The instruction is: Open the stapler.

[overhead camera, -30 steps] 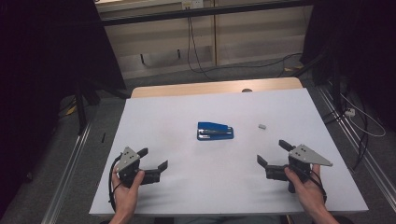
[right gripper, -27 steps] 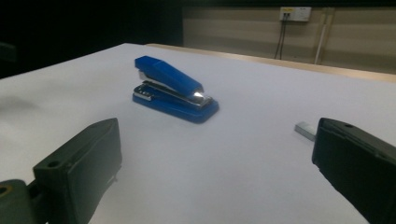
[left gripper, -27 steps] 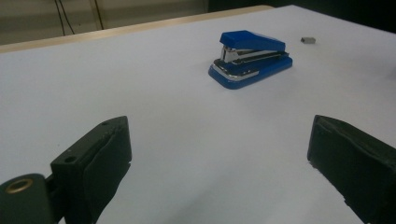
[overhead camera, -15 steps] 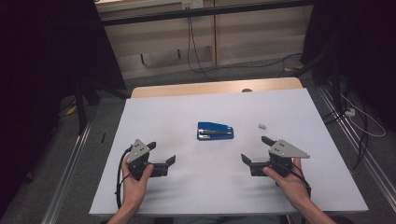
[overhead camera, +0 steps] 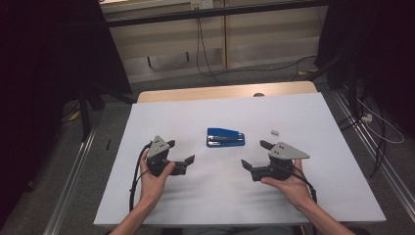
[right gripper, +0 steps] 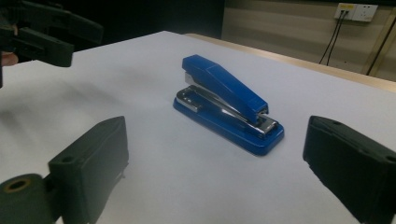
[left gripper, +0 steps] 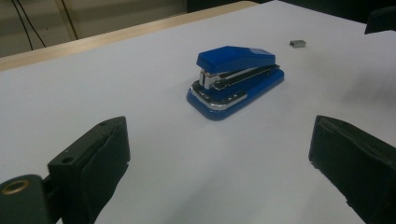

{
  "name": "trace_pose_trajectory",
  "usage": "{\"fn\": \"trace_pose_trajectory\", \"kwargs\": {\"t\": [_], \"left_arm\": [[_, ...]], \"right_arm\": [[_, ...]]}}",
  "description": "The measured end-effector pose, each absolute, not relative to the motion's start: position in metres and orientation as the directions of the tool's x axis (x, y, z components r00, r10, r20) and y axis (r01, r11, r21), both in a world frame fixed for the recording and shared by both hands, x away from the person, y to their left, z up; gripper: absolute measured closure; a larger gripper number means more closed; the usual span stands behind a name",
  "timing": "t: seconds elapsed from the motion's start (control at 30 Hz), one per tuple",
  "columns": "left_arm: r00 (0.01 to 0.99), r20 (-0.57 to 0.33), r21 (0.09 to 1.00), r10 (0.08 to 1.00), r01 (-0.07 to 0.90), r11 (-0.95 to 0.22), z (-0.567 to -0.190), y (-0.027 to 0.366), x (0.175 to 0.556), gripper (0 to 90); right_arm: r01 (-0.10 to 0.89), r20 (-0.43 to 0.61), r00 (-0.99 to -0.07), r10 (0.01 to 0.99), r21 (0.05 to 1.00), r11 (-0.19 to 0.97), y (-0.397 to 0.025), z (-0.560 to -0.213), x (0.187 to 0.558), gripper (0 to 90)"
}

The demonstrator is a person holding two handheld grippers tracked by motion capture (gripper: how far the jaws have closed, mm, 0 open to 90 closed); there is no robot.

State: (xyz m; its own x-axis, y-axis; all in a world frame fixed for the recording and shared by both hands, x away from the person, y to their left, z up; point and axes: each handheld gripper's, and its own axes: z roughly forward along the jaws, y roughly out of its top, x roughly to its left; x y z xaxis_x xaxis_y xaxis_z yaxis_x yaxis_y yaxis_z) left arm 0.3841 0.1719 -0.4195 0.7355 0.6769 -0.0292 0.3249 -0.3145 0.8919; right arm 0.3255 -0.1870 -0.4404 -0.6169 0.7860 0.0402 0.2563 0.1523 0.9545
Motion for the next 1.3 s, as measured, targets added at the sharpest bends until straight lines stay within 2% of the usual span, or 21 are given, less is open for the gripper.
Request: {"fn": "trace_pose_trajectory", "kwargs": {"t": [0.1, 0.27, 0.33, 0.57, 0.7, 0.77, 1.0, 1.17, 1.23, 1.3], "left_arm": [[0.743, -0.04, 0.902, 0.669, 0.314, -0.295, -0.419, 0.168, 0.389, 6.3], [0.761, -0.01, 0.903, 0.649, 0.285, -0.32, -0.416, 0.159, 0.398, 6.2], [0.76, -0.013, 0.911, 0.649, 0.277, -0.307, -0.415, 0.156, 0.401, 6.1], [0.774, -0.013, 0.907, 0.633, 0.275, -0.317, -0.416, 0.149, 0.411, 5.4], [0.778, -0.01, 0.912, 0.628, 0.264, -0.313, -0.418, 0.145, 0.418, 6.6], [0.776, -0.025, 0.903, 0.63, 0.288, -0.319, -0.42, 0.141, 0.423, 7.5], [0.774, -0.002, 0.91, 0.633, 0.263, -0.319, -0.417, 0.131, 0.439, 6.9], [0.76, -0.026, 0.91, 0.649, 0.287, -0.299, -0.423, 0.132, 0.452, 7.0], [0.757, -0.014, 0.902, 0.654, 0.291, -0.318, -0.425, 0.133, 0.453, 6.9], [0.762, -0.004, 0.902, 0.648, 0.282, -0.326, -0.425, 0.135, 0.453, 7.4]], "right_arm": [[0.24, 0.009, -0.627, 0.779, 0.953, 0.182, -0.18, -0.442, 0.327, 9.9], [0.243, 0.027, -0.642, 0.766, 0.955, 0.17, -0.174, -0.441, 0.332, 10.3], [0.24, 0.034, -0.65, 0.759, 0.957, 0.163, -0.17, -0.44, 0.336, 13.4], [0.236, 0.033, -0.676, 0.737, 0.956, 0.173, -0.158, -0.439, 0.344, 16.5], [0.214, -0.013, -0.688, 0.726, 0.952, 0.22, -0.147, -0.437, 0.349, 16.3], [0.21, -0.016, -0.698, 0.716, 0.952, 0.225, -0.142, -0.436, 0.352, 16.9], [0.203, -0.023, -0.716, 0.697, 0.95, 0.239, -0.128, -0.431, 0.364, 24.3], [0.243, -0.012, -0.73, 0.683, 0.93, 0.276, -0.121, -0.43, 0.371, 32.3], [0.249, -0.017, -0.74, 0.672, 0.921, 0.298, -0.118, -0.431, 0.374, 38.5], [0.249, -0.013, -0.736, 0.676, 0.925, 0.289, -0.116, -0.431, 0.376, 40.2]]}}
